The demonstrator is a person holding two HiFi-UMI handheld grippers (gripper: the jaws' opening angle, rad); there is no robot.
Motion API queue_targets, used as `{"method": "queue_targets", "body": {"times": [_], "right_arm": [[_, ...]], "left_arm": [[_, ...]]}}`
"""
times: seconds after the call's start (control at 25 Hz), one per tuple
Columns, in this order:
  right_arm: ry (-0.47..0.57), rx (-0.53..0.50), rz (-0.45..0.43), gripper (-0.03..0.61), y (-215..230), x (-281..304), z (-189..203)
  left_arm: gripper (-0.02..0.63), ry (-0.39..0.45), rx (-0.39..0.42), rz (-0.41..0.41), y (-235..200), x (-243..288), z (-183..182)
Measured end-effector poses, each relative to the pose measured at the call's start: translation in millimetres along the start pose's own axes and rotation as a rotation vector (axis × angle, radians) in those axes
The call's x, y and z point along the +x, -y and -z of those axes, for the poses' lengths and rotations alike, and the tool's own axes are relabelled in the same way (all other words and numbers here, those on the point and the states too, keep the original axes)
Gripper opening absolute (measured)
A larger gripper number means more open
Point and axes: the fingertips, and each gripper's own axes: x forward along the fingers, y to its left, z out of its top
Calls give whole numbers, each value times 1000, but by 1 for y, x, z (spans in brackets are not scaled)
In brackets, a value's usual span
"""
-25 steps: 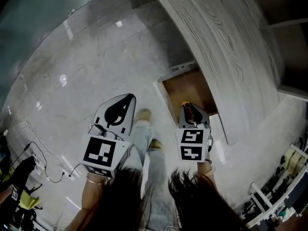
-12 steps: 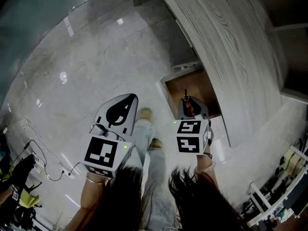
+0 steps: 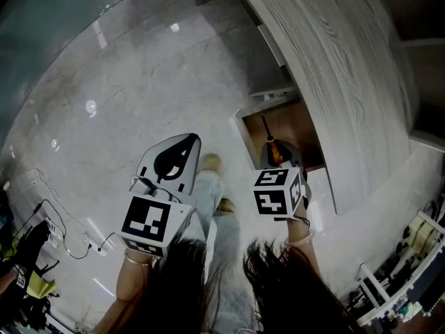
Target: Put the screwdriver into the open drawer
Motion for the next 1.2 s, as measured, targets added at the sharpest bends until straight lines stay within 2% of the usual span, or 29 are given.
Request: {"method": "queue_targets", "body": {"times": [0.48,0.76,1.2], "right_arm": [[-106,-63,-1,86,-3,15,9],[-157,-70,-51,84,-8,19,12],[-149,-81,-60,69,-13,20,12]], "left_arm": [[18,-21,-2,4,-2,-1,10],[18,-28,-11,-3,-3,2,15],[18,-35,-17,-10,0,-1,21]]}}
